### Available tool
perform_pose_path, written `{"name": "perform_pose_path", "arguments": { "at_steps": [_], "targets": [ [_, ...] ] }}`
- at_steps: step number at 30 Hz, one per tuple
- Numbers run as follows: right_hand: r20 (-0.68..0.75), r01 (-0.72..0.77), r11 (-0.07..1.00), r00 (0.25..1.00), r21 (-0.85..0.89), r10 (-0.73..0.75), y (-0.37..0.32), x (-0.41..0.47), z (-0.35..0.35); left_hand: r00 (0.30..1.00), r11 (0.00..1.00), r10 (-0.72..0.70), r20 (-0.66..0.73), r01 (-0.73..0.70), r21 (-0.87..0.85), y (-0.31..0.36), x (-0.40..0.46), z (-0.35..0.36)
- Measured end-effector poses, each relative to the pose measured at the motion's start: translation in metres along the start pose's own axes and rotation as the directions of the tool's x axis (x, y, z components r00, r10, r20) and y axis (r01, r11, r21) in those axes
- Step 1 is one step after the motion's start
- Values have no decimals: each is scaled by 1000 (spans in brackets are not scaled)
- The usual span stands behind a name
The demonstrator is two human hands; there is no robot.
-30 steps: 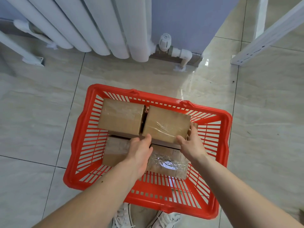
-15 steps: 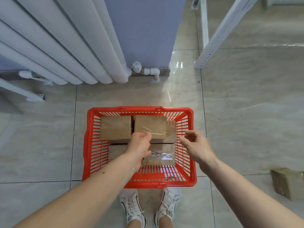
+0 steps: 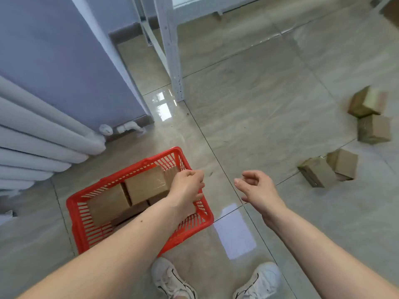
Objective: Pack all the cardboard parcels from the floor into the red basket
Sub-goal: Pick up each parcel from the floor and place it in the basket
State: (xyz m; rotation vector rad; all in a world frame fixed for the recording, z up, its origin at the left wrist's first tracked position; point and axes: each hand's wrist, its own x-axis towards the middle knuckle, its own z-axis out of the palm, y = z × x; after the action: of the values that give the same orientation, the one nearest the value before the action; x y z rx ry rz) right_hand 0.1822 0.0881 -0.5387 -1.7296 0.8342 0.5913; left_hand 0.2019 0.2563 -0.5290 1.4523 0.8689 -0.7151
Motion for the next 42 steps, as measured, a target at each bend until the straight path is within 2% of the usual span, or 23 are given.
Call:
{"name": "perform_pose_path", "arguments": {
  "at_steps": [9, 18, 29, 42],
  "targets": [
    [-95, -35, 986, 994, 162, 51, 54, 15, -179, 996, 983, -12, 91, -5, 182, -12, -27, 176],
    [-194, -39, 979, 978, 199, 79, 89, 43, -368, 971, 957, -59, 234, -12, 291, -7, -56, 361],
    [-259, -50, 957, 957, 287, 127, 74, 100, -507, 959, 919, -29, 282, -86, 385, 54, -22, 509],
    [-252, -92, 932, 949, 351, 188, 64, 191, -627, 960, 893, -61, 275, -71, 445, 98, 15, 654]
  ]
}}
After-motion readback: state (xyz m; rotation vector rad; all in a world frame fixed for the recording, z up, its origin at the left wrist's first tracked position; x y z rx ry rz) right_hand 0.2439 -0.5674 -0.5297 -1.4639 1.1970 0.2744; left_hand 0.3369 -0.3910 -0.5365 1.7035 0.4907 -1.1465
